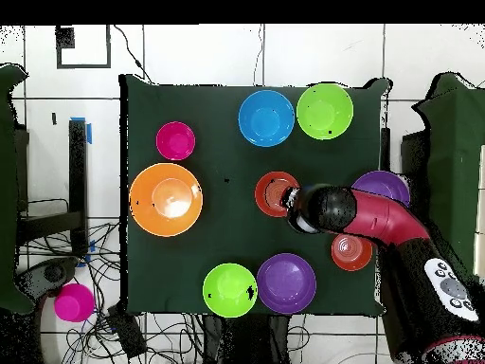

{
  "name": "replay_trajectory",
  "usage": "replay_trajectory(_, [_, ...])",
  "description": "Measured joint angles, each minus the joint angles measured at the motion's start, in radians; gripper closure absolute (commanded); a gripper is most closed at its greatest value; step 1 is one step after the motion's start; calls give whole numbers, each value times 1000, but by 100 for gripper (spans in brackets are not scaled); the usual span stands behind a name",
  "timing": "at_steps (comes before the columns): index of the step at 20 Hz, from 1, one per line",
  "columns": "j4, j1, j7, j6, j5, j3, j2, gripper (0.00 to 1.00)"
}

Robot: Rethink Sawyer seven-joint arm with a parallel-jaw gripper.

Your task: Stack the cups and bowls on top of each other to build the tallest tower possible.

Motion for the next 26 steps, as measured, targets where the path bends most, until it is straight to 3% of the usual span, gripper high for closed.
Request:
replay_trajectory(17, [3, 6, 0, 0, 0, -1, 0, 100])
replay_trajectory(18, [3, 6, 0, 0, 0, -1, 0, 0])
replay_trajectory(26, [2, 6, 0, 0, 0, -1, 3, 0])
